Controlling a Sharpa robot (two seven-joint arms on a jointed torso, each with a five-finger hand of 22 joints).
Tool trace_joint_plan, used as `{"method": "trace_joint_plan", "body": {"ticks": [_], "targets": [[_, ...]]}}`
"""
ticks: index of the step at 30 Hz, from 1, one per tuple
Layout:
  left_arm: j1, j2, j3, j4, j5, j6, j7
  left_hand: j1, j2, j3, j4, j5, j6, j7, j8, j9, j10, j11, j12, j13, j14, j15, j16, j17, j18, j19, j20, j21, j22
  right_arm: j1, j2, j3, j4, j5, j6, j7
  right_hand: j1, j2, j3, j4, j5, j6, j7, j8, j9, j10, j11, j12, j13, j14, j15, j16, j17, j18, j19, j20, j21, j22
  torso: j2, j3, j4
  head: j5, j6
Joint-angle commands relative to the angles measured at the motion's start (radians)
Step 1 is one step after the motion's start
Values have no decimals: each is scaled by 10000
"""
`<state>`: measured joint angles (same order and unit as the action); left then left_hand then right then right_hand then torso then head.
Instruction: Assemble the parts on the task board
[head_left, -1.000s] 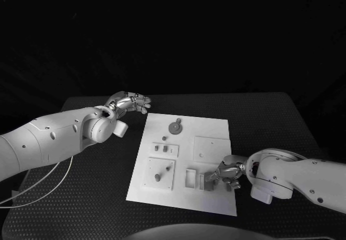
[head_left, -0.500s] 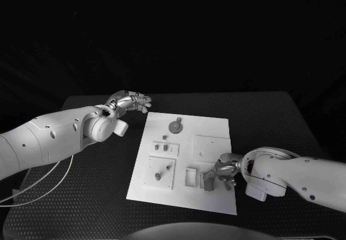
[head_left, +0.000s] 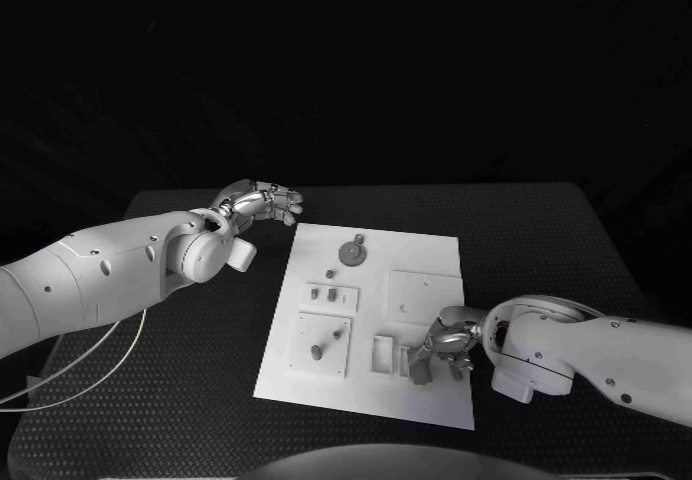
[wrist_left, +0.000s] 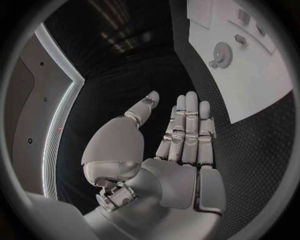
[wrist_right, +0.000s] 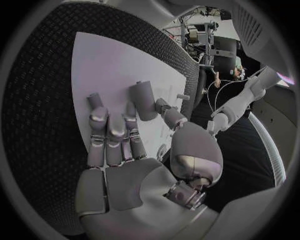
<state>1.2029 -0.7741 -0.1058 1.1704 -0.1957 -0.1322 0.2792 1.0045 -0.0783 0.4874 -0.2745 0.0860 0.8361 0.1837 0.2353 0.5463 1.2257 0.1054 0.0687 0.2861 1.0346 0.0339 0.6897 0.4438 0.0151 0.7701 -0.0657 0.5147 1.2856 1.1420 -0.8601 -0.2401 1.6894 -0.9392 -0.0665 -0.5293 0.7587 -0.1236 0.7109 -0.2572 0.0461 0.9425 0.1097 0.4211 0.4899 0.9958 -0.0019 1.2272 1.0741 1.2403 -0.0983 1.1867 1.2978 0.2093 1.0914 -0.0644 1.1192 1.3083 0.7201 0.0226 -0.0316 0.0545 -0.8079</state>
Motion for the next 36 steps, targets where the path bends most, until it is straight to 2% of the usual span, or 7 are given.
{"method": "trace_joint_plan", "body": {"ticks": [1, 5, 14, 22, 25, 31, 36], "targets": [[7, -1, 6, 27, 58, 108, 57, -96, -19, 16, 66, -31, -72, 27, 49, -17, -88, -5, 38, 4, 39, 32, -65, 10, 13, 60, 31, -33, 10, -75, -95, -64, -2, -314, -16, -170, 261, 276, 127, -68, 47, 119, -23, 45, -328, 91, 3, -59, 4, 36, -61, 62, -16, 525, 37, 21, 79, 26, 1, 1, -7, 7, 9], [7, -11, 6, 28, 58, 101, 55, -107, -12, 16, 76, -30, -72, 28, 51, -17, -86, -5, 39, 4, 41, 32, -69, 16, 12, 62, 33, -35, 16, -48, -241, -60, 123, -313, -69, -138, 122, 326, 100, -15, 54, 196, -35, 36, -341, 158, -6, -98, 0, 97, -63, 116, -29, 525, 46, 75, 101, 12, -5, 1, -17, 4, 14], [8, -20, 6, 14, 58, 96, 37, -113, -9, 17, 84, -28, -73, 28, 52, -17, -86, -6, 40, 5, 42, 33, -75, 23, 12, 63, 34, -38, 22, 290, -452, -54, 396, 154, -142, -54, -282, 216, 125, 184, 57, 318, -64, -20, -390, 268, -34, -180, 18, 190, -86, 207, -69, 525, 63, 134, 136, -30, 5, 14, -15, -14, 45], [9, 6, 6, 39, 58, 95, 20, -118, -11, 17, 88, -28, -74, 28, 53, -18, -87, -6, 40, 4, 42, 33, -79, 28, 13, 63, 34, -41, 27, 626, -613, -49, 619, 1410, -343, -50, -430, 152, 138, 244, 58, 451, -99, 0, -388, 307, -65, -213, 42, 226, -108, 256, -83, 525, 79, 138, 166, -46, -3, -17, 11, -49, 99], [10, 11, 6, 38, 58, 92, 13, -117, -13, 18, 87, -27, -75, 27, 54, -18, -87, -6, 39, 4, 43, 33, -81, 30, 13, 62, 34, -43, 29, 796, -607, -48, 674, 1665, -342, -118, -459, 138, 130, 248, 57, 467, -104, 0, -388, 314, -70, -218, 47, 231, -113, 264, -86, 525, 83, 139, 172, -49, 2, -12, 4, -37, 92], [12, -9, 5, 96, 58, 68, 1, -118, -23, 18, 87, -27, -80, 28, 53, -19, -89, -5, 39, 4, 43, 33, -86, 35, 14, 62, 34, -46, 34, 929, -268, -51, 434, 2516, -334, -451, -504, 135, 132, 262, 63, 484, -111, -5, -391, 315, -76, -232, 55, 203, -118, 239, -117, 525, 79, 139, 175, -55, 2, -22, -21, -43, 102], [13, -13, 4, 114, 58, 62, -8, -119, -28, 18, 87, -26, -84, 30, 52, -21, -91, -5, 38, 4, 45, 33, -88, 39, 14, 62, 34, -47, 37, 928, 305, -69, 95, 2631, -450, -600, -603, 105, 121, 255, 58, 491, -110, -27, -400, 296, -75, -261, 71, 203, -116, 263, -116, 525, 52, 148, 179, -60, 5, -17, -1, -61, 107]]}}
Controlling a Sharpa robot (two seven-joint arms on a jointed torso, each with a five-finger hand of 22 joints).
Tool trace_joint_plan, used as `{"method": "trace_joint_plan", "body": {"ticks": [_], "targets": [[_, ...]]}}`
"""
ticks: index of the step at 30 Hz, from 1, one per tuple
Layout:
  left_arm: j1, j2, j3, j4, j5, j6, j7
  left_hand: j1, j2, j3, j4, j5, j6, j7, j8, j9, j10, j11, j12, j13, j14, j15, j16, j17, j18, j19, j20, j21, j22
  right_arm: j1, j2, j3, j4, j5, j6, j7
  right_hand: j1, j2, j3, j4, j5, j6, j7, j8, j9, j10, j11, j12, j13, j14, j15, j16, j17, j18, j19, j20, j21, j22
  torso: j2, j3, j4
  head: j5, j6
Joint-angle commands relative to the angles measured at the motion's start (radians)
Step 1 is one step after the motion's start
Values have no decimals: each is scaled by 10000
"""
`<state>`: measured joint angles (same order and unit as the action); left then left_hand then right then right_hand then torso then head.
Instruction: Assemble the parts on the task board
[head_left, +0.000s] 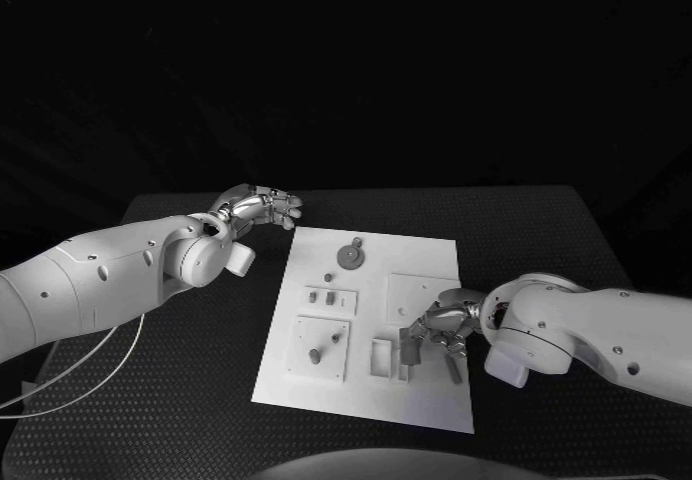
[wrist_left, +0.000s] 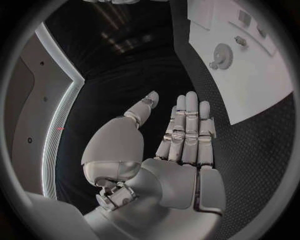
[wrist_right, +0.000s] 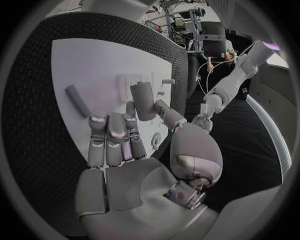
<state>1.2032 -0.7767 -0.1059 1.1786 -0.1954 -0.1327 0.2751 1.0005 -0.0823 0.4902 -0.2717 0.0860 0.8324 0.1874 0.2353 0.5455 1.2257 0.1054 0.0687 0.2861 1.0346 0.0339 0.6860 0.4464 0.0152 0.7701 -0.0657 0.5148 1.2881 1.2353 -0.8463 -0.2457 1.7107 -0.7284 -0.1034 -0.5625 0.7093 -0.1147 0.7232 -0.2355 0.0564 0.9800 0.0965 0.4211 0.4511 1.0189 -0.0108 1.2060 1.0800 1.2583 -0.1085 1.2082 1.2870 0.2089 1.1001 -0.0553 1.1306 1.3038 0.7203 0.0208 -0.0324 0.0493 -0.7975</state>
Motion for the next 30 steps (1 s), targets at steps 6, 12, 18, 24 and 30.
{"method": "trace_joint_plan", "body": {"ticks": [6, 12, 18, 24, 30], "targets": [[10, 36, 5, 51, 55, 58, 39, -76, 8, -7, 58, -25, -50, -6, 52, -14, -92, -4, 38, 4, 46, 32, -54, 17, 15, 63, 33, -50, 17, -132, 740, -21, -487, 67, -333, -301, -208, 18, -8, 58, -52, 134, 19, -37, -15, 57, 12, -65, 31, 5, -13, 50, -23, 529, -53, 64, 72, -20, 14, 13, 17, -31, 19], [10, 56, 5, 39, 55, 62, 35, -75, 8, -4, 60, -24, -51, -6, 52, -14, -93, -4, 37, 3, 46, 32, -58, 22, 16, 64, 33, -52, 21, -324, 1020, -19, -688, -26, -326, -349, -258, 33, 0, 67, -55, 149, 16, -39, -13, 49, 10, -78, 43, -20, -12, 40, -42, 529, -67, 68, 76, -24, 17, 23, 18, 14, 20], [10, 50, 5, 40, 55, 66, 27, -87, 12, -4, 73, -25, -51, -5, 55, -15, -93, -3, 37, 4, 48, 33, -63, 29, 15, 66, 35, -56, 27, -351, 1060, -19, -686, -31, -110, -382, -307, 55, 2, 72, -58, 149, 17, -48, -15, 41, 10, -89, 53, -40, -11, 35, -55, 529, -79, 74, 79, -27, 13, 25, 6, 31, -8], [10, 45, 5, 48, 55, 75, 25, -90, 12, -3, 77, -25, -52, -5, 56, -15, -94, -3, 37, 3, 48, 33, -67, 33, 15, 66, 35, -58, 31, -411, 1074, -19, -656, -34, -126, -384, -377, 65, -10, 73, -59, 142, 21, -63, -17, 26, 14, -104, 67, -81, -9, 14, -81, 529, -99, 82, 84, -30, 12, 21, -10, 48, -12], [10, 28, 5, 45, 55, 80, 17, -93, 12, -2, 81, -26, -53, -4, 57, -15, -95, -2, 37, 3, 48, 34, -71, 37, 15, 66, 35, -61, 35, -435, 1085, -18, -625, -72, 28, -396, -422, 78, -12, 79, -60, 141, 22, -69, -17, 20, 16, -112, 77, -96, -7, 13, -89, 529, -109, 87, 87, -33, 11, 25, 4, 56, -30]]}}
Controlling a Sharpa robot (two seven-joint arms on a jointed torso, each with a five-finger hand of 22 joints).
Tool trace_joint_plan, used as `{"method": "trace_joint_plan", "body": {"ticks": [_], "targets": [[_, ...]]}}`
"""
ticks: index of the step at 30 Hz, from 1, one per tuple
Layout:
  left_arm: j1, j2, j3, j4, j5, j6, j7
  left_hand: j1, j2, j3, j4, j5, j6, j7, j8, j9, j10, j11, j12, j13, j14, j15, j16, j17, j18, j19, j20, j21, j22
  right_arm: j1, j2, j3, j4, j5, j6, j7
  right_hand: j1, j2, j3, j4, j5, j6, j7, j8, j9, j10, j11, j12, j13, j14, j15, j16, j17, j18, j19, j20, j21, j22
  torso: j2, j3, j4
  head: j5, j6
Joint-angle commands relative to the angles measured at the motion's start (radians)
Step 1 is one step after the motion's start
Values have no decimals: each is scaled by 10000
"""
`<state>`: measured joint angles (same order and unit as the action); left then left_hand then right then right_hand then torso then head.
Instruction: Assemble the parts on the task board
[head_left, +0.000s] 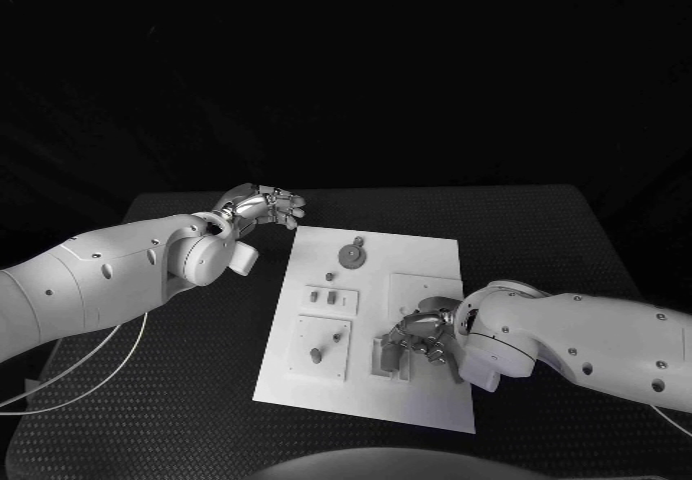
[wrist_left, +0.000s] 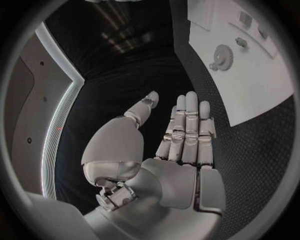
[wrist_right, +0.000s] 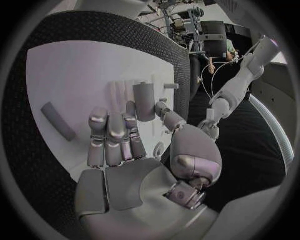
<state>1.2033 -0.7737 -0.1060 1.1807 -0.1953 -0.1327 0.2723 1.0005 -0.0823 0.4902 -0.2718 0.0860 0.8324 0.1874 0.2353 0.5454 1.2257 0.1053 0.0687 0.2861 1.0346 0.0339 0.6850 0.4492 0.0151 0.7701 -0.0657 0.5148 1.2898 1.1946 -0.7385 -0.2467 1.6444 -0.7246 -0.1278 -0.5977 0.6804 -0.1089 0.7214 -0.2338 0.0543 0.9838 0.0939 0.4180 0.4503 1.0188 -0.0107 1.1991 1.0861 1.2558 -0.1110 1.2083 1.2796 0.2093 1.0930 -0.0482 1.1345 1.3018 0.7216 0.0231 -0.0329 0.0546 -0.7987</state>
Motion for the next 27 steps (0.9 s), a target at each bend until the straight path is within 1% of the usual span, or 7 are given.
{"method": "trace_joint_plan", "body": {"ticks": [1, 6, 10, 13, 17, 22, 27], "targets": [[10, -4, 6, 19, 54, 76, 45, -95, 12, -2, 82, -26, -53, -5, 57, -14, -95, -2, 37, 3, 49, 34, -62, 11, 16, 66, 35, -62, 19, -33, 7, -8, 41, -110, 281, -44, -143, 21, 4, 63, -40, 104, 48, -39, -9, 20, 15, -45, 18, -71, 18, 16, -14, 525, -40, 17, 48, -13, 1, 1, 7, 3, -20], [10, -13, 6, 24, 53, 90, 39, -97, 11, -1, 85, -25, -54, -5, 57, -15, -95, -2, 37, 4, 49, 34, -65, 14, 16, 66, 36, -64, 21, -44, -11, -8, 70, -108, 416, -49, -180, 27, 0, 68, -41, 101, 50, -45, -9, 15, 16, -51, 25, -82, 19, 15, -21, 525, -48, 20, 51, -15, 1, -1, 3, 16, -45], [10, -19, 6, 23, 53, 88, 35, -97, 11, 0, 86, -25, -54, -5, 58, -15, -96, -2, 37, 3, 48, 34, -67, 16, 16, 66, 36, -66, 23, -61, -1, -8, 71, -102, 385, -48, -189, 32, 1, 68, -41, 100, 50, -47, -9, 14, 17, -53, 28, -91, 20, 10, -27, 525, -51, 21, 52, -16, 2, -1, 3, 24, -49], [10, -16, 6, 24, 53, 88, 37, -97, 10, 1, 87, -25, -55, -5, 58, -15, -97, -2, 37, 3, 48, 34, -69, 18, 16, 66, 36, -68, 25, -70, 9, -8, 68, -101, 406, -46, -196, 31, 1, 65, -41, 98, 51, -50, -9, 11, 17, -55, 30, -96, 20, 9, -30, 525, -54, 22, 53, -16, 2, 1, -5, 33, -25], [10, -18, 6, 23, 53, 92, 34, -98, 10, 2, 88, -25, -56, -5, 58, -15, -97, -2, 37, 3, 48, 34, -71, 20, 16, 66, 36, -69, 27, -95, 39, -8, 41, -76, 380, -45, -200, 32, 2, 63, -40, 97, 51, -51, -9, 10, 17, -57, 31, -97, 20, 11, -29, 525, -56, 22, 54, -16, 3, 5, 5, 53, -58], [10, -23, 6, 22, 53, 92, 35, -99, 10, 4, 91, -25, -58, -4, 59, -16, -98, -1, 37, 3, 48, 35, -75, 24, 17, 65, 36, -72, 30, -137, 69, -8, 14, -92, 356, -40, -213, 30, 4, 58, -40, 92, 52, -56, -10, 5, 19, -61, 36, -114, 21, 0, -40, 525, -62, 23, 55, -17, 2, 9, 6, 67, -62], [10, -26, 6, 21, 53, 92, 33, -102, 10, 4, 94, -25, -59, -4, 59, -16, -99, -1, 36, 3, 48, 35, -79, 28, 16, 65, 37, -75, 33, -154, 79, -8, -15, -139, 353, -32, -236, 8, 7, 46, -42, 78, 57, -68, -13, -7, 23, -69, 45, -157, 23, -31, -70, 525, -75, 26, 57, -19, 9, 3, -1, 75, -62]]}}
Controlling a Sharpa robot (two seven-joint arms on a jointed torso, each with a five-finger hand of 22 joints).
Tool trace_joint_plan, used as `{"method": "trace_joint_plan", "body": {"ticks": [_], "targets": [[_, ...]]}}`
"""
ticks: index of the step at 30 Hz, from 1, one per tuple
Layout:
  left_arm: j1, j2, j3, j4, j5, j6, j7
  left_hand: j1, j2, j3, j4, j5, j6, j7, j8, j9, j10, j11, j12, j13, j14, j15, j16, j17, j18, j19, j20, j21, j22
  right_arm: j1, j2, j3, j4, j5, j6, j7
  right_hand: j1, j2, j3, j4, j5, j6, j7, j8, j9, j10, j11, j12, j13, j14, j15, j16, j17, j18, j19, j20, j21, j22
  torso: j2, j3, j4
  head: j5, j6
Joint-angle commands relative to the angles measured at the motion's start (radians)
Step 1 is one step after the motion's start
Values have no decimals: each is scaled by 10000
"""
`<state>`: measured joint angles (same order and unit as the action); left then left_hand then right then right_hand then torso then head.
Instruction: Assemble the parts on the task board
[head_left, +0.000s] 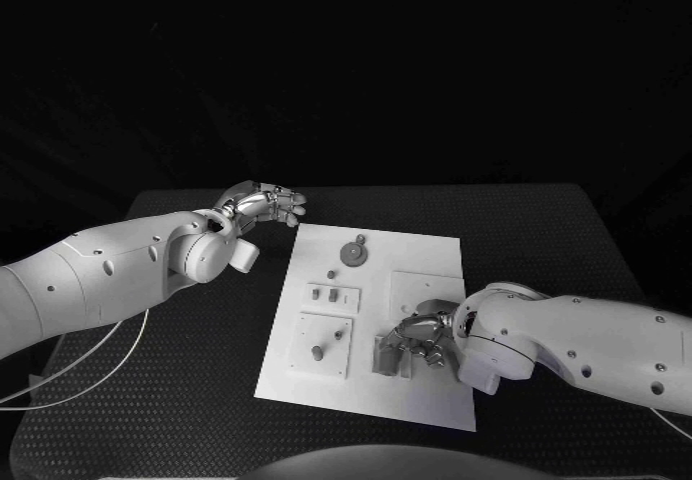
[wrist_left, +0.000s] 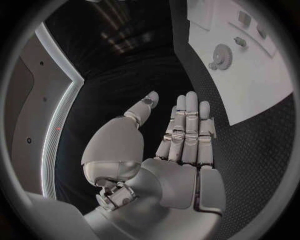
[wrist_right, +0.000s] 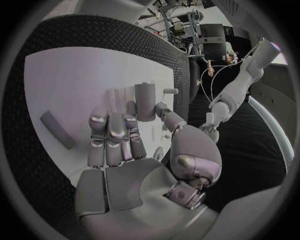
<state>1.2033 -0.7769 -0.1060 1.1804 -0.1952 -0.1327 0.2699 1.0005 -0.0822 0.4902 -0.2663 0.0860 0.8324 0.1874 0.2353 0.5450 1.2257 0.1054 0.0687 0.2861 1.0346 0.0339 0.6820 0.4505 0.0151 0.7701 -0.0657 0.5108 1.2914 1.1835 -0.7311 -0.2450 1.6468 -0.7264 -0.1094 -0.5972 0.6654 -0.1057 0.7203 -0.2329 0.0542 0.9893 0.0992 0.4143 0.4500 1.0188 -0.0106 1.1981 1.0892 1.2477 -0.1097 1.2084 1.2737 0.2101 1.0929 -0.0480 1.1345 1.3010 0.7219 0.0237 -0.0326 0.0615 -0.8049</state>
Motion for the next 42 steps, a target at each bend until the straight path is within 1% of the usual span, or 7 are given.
{"method": "trace_joint_plan", "body": {"ticks": [1, 5, 15, 19, 27, 33, 42], "targets": [[10, 6, 6, 25, 52, 89, 56, -103, 9, 5, 41, -25, -59, -3, 60, -12, -99, -1, 36, 3, 48, 36, -49, 15, 17, 65, 37, -36, 17, -43, 5, -25, -37, -121, 206, -37, -99, -40, 16, 32, -43, 17, 6, -35, -10, -12, 24, -62, 18, -91, 11, -40, -20, 517, -80, 26, 59, -12, 6, -3, -4, 7, -1], [10, 4, 6, 22, 52, 83, 53, -105, 11, 5, 44, -25, -60, -3, 60, -12, -99, -1, 36, 3, 48, 36, -51, 17, 16, 65, 37, -38, 19, -51, 8, -25, -43, -180, 310, -39, -148, -132, 8, 21, -44, -11, 17, -57, -14, -38, 34, -78, 32, -167, 17, -95, -71, 517, -99, 31, 63, -15, 4, -3, -1, 16, -16], [9, 0, 6, 16, 52, 87, 54, -108, 14, 8, 50, -24, -60, -4, 62, -12, -100, -1, 37, 3, 49, 36, -56, 24, 17, 66, 38, -43, 24, -59, 9, -25, -75, -412, 197, -29, -285, -628, 50, 176, -58, -170, 69, -137, -11, -161, 81, -137, 91, -356, 47, -165, -154, 517, -160, 25, 58, -55, -4, -5, 0, 26, -21], [9, 0, 6, 16, 52, 96, 53, -109, 14, 9, 51, -25, -60, -4, 62, -12, -100, -1, 37, 3, 49, 36, -58, 26, 17, 66, 38, -44, 26, -61, 6, -25, -103, -470, 152, -28, -279, -671, 70, 209, -58, -209, 82, -152, -9, -189, 93, -143, 103, -377, 55, -161, -158, 517, -168, 20, 56, -65, 0, -5, -5, 24, -29], [9, -13, 6, 13, 52, 86, 49, -110, 11, 10, 54, -25, -62, -4, 63, -13, -101, -1, 37, 3, 49, 37, -61, 30, 17, 66, 38, -47, 29, -61, -18, -25, -111, -600, 54, -13, -340, -975, 30, 351, -57, -409, 150, -233, -9, -318, 156, -180, 138, -487, 106, -168, -173, 517, -223, 17, 37, -102, -1, -7, 0, 37, -25], [9, -18, 6, 14, 52, 84, 48, -111, 10, 11, 55, -25, -63, -3, 64, -13, -102, -1, 37, 3, 50, 37, -64, 34, 17, 66, 38, -50, 32, -61, -30, -25, -110, -620, -5, 35, -433, -1099, -125, 417, -57, -517, 188, -267, 1, -373, 193, -182, 163, -544, 139, -158, -181, 517, -259, 22, 38, -118, 0, -7, -3, 46, -35], [10, -24, 6, 19, 52, 89, 43, -109, 7, 14, 56, -24, -65, -4, 65, -14, -103, 0, 36, 3, 50, 37, -70, 39, 18, 65, 39, -54, 37, -61, -119, -25, -63, -959, 131, 122, -384, -1071, -258, 371, -55, -569, 203, -265, 25, -412, 208, -173, 187, -585, 155, -136, -185, 517, -293, 9, 47, -128, -1, -5, -4, 47, -39]]}}
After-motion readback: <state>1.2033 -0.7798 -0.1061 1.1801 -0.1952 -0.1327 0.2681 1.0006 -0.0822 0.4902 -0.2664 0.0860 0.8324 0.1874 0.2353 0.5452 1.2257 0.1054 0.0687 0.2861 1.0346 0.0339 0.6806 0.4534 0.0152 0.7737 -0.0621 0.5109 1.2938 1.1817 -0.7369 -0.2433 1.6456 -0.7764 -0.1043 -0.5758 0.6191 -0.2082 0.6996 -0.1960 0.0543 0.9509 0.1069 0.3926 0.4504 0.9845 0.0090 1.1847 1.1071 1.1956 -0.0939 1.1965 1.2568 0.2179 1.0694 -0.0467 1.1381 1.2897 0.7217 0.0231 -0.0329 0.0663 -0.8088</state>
